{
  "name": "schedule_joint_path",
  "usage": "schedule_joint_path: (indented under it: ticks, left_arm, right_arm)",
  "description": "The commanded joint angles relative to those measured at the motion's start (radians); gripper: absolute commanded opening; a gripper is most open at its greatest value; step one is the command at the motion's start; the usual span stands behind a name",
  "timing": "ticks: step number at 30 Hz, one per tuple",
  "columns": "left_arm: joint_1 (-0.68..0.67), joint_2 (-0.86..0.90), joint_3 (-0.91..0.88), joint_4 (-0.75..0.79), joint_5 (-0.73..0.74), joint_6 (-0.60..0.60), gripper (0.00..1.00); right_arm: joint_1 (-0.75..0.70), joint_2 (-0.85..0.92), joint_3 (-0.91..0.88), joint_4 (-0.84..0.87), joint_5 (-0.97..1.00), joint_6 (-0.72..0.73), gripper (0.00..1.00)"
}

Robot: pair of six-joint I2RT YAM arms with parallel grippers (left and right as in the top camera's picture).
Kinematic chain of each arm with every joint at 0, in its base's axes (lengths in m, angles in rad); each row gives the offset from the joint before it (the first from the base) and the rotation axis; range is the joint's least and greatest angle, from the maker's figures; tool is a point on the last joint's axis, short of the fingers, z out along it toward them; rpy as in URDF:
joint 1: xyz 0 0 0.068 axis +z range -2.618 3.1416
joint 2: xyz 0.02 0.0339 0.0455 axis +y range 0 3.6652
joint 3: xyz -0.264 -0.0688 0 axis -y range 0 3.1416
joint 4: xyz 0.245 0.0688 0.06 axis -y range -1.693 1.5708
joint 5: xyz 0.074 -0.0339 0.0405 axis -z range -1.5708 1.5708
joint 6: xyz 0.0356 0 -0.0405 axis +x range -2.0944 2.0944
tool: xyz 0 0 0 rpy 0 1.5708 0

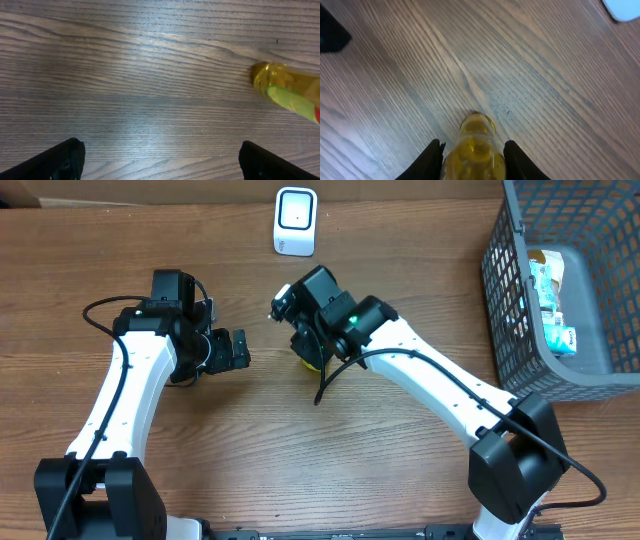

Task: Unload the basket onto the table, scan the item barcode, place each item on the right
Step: 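Carry the yellow bottle out of the basket toward the table center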

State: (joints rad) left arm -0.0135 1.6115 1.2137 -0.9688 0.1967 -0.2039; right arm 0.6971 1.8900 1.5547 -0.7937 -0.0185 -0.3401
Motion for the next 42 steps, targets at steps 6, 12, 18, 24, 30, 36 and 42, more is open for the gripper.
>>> schedule_joint_path:
  ticks: [6, 12, 18, 24, 30, 36, 42]
  left_arm:
    - [0.002, 0.005, 0.014, 0.001, -0.006, -0.006, 1.0]
    - [0.002, 0.005, 0.014, 0.001, -0.005, -0.006, 1.0]
    - [0.002, 0.005, 0.014, 0.001, -0.005, -0.006, 1.0]
    - [0.002, 0.005, 0.014, 0.001, -0.005, -0.006, 0.99]
    - [0.002, 0.005, 0.014, 0.001, -0.006, -0.006, 1.0]
    - [0.002, 0.005, 0.014, 0.001, -0.005, -0.006, 1.0]
    - [0.002, 0.005, 0.014, 0.001, -0.005, -0.006, 1.0]
  right_arm:
    - [-0.005, -0.012, -0.01, 0.027, -0.009, -0.061, 0.72]
    - [-0.006, -0.013, -0.006, 0.056, 0.03, -0.061, 0.91]
    - [-0.006, -0.041, 0.133, 0.032, 0.063, 0.069, 1.0]
    - [-0.006, -0.048, 0.259, -0.145, 0.062, 0.237, 1.0]
    - [-0.006, -0.047, 0.216, -0.266, 0.062, 0.308, 1.0]
    - [-0.006, -0.047, 0.138, -0.25, 0.063, 0.307, 1.0]
    - [-0.006, -0.046, 0.048, -0.166, 0.062, 0.306, 1.0]
